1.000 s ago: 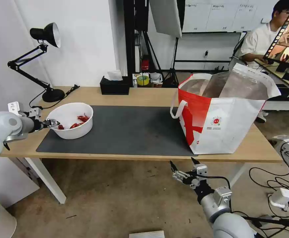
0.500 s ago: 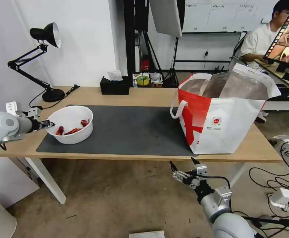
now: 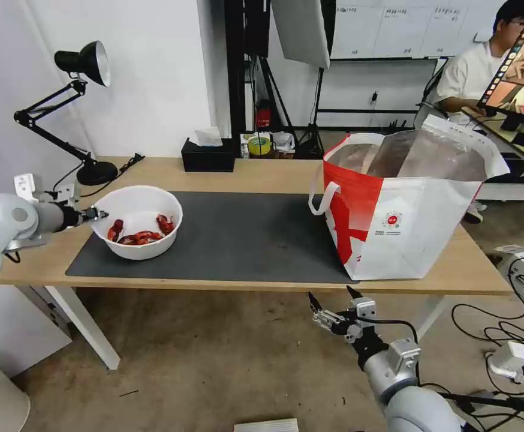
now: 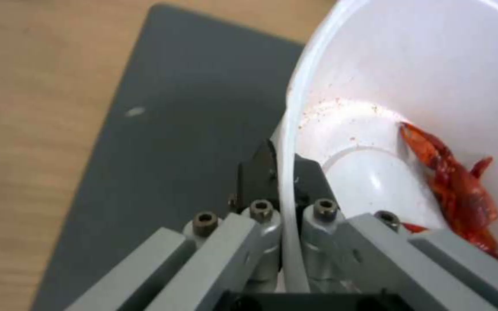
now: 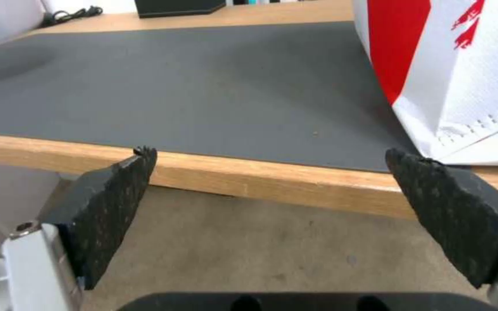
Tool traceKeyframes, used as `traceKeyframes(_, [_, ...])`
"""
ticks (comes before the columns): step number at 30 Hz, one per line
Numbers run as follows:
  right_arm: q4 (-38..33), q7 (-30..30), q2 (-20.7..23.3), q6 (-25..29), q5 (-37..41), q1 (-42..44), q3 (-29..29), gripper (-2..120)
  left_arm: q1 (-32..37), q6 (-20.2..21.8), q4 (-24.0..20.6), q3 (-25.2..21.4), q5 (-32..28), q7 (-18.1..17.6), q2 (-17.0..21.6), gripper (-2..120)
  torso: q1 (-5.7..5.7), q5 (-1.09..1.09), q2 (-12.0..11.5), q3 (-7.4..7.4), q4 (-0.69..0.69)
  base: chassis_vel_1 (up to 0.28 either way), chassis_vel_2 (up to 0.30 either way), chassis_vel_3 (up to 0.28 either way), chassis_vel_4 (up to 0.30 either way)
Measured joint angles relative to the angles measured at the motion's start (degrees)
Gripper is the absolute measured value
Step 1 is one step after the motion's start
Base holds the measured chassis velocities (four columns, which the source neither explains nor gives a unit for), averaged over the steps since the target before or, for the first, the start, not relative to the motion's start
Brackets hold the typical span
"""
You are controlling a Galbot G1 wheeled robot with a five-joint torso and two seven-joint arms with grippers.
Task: Pick up the trash from the table and place it into the takeout bag.
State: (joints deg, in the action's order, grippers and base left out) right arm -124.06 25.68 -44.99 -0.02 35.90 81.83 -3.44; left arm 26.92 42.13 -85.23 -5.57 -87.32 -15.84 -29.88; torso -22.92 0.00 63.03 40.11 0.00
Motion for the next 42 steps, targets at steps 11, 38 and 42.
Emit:
traceKeyframes(11, [0.0,0.0,0.0,0.0,0.0,0.0,0.0,100,-3.9,0.0,-8.8,-0.4,-2.8,-2.9,-0.5,0,0.0,0.01,0.0,0.0,0.0,0.0,0.0,0.0,0.0])
traceKeyframes(38, [0.0,0.0,0.0,0.0,0.0,0.0,0.0,100,-33.8,0.0,-4.8,18.5,-10.0,-10.5,-18.5,0,0.0,0.01,0.0,0.0,0.0,0.0,0.0,0.0,0.0])
traceKeyframes(42, [0.0,0.0,0.0,0.0,0.0,0.0,0.0,100,-37.2,0.0,-0.9,19.9,-9.9,-11.2,-24.0,0,-0.01,0.02,0.0,0.0,0.0,0.0,0.0,0.0,0.0])
